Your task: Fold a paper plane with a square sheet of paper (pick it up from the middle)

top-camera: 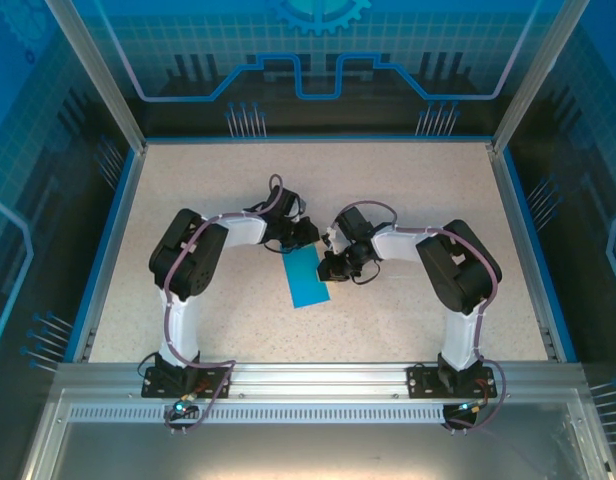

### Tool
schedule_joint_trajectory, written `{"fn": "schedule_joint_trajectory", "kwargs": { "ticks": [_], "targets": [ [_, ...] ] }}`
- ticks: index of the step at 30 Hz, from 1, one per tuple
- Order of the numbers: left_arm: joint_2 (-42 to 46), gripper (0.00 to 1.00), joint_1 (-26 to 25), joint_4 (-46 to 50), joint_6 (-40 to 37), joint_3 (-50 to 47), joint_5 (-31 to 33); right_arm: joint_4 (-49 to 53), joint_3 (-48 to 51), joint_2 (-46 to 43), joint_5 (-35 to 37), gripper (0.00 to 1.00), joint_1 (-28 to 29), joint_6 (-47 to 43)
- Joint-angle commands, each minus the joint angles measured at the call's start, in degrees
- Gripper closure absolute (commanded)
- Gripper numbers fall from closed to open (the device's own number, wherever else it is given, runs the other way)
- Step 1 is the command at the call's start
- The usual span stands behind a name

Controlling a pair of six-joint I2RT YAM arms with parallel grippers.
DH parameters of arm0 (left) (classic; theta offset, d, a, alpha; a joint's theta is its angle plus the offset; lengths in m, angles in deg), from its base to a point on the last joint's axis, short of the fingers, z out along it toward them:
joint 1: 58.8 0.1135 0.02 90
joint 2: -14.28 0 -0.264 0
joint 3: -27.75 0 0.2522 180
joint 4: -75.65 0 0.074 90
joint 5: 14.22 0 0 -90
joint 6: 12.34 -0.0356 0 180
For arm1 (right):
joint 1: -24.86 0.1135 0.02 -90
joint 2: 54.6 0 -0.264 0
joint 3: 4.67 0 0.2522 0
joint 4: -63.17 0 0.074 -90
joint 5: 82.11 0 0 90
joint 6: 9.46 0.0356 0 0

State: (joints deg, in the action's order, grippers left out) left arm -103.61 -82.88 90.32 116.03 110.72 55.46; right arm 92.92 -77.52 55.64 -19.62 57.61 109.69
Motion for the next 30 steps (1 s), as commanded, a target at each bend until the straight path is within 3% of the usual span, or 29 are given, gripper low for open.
{"fn": "schedule_joint_trajectory", "kwargs": {
  "ticks": [1,10,18,22,26,30],
  "targets": [
    [-3.2,0.83,3.4,-0.8,-3.0,1.1,7.6,13.6,6.0,6.0,6.1,0.90,3.3,-0.1],
    [-1.9,0.79,3.6,6.1,-4.5,6.5,10.9,13.6,5.1,4.4,5.6,0.90,3.4,0.2],
    [13.4,0.62,3.6,7.7,-2.3,-2.4,13.8,11.2,-2.9,-4.7,4.5,0.86,3.4,2.0],
    [22.5,0.51,3.7,10.6,0.4,-9.7,16.7,13.4,-9.4,-6.1,9.9,0.77,4.7,-1.1],
    [29.6,0.39,3.7,13.7,3.7,-16.5,19.0,19.1,-17.0,-1.5,20.4,0.63,7.8,-5.8],
    [36.1,0.25,4.1,17.2,7.0,-22.0,20.5,20.9,-23.2,4.7,23.7,0.58,9.1,-6.6]
  ]
}}
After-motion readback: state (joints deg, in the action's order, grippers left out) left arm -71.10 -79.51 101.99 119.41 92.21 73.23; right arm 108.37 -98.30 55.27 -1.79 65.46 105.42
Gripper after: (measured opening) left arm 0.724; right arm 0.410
